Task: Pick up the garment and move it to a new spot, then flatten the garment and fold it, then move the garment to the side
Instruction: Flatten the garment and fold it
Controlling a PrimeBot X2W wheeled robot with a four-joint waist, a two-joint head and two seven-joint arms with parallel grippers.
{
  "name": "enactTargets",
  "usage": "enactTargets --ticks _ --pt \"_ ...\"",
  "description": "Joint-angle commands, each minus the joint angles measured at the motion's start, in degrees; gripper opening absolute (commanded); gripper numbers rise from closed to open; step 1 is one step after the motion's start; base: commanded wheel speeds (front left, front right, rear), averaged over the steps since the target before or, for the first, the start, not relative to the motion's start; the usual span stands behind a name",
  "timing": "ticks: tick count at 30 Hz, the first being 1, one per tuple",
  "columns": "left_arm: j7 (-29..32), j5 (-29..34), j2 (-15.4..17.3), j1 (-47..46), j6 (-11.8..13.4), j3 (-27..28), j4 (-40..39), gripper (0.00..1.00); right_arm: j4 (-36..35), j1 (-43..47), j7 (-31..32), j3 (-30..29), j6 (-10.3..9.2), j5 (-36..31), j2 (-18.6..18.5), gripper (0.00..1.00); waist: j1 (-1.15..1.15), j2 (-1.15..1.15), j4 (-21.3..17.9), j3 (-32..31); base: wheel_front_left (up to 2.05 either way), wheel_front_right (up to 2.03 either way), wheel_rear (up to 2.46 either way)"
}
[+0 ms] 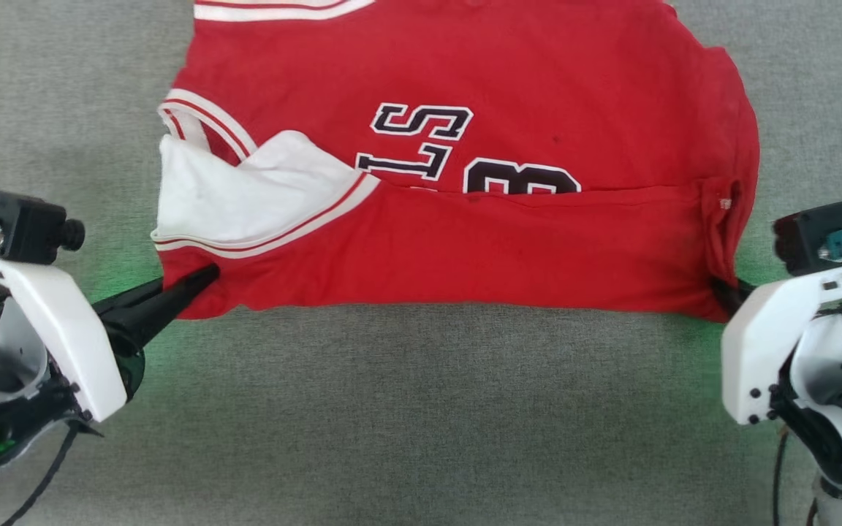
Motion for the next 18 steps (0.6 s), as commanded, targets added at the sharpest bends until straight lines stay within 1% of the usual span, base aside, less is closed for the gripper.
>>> enactTargets --ticks 1,6,8,9,12,16,18 --pt "-0.96 -0.12 0.11 0.69 0.14 -0.13 -0.33 0.0 0.4 0.09 -0.05 -0.67 -0.06 0.26 -0.23 0.0 0.0 0.0 0.33 -0.42 0.0 0.0 0.0" --pt "-6.25 -0.8 1.82 4.08 0.14 -1.41 -2.51 0.0 -0.89 1.72 0.43 -1.25 -0.06 1.3 -1.72 0.0 0.0 0.0 1.12 -2.14 0.0 0.0 0.0" --pt "-8.32 -0.94 2.65 5.96 0.14 -2.22 -3.94 0.0 -1.47 2.79 1.21 -1.18 -0.06 2.07 -3.05 0.0 0.0 0.0 1.55 -2.86 0.0 0.0 0.0" --pt "-10.58 -1.26 3.61 7.94 0.14 -3.01 -5.41 0.0 -2.12 4.18 2.44 -1.18 -0.06 3.14 -4.26 0.0 0.0 0.0 1.88 -3.36 0.0 0.0 0.0" --pt "-14.0 -1.53 4.73 11.04 0.14 -4.23 -7.57 0.0 -3.64 6.57 4.4 -1.91 -0.06 4.69 -5.76 0.0 0.0 0.0 2.3 -3.89 0.0 0.0 0.0" --pt "-17.65 -0.82 5.97 14.45 0.14 -5.9 -9.37 0.0 -5.93 9.81 5.6 -3.61 -0.06 5.9 -6.26 0.0 0.0 0.0 2.85 -4.37 0.0 0.0 0.0" --pt "-18.88 -0.63 5.98 15.57 0.14 -6.35 -9.66 0.0 -6.82 11.25 6.02 -4.32 -0.06 6.29 -6.21 0.0 0.0 0.0 3.05 -4.47 0.0 0.0 0.0"
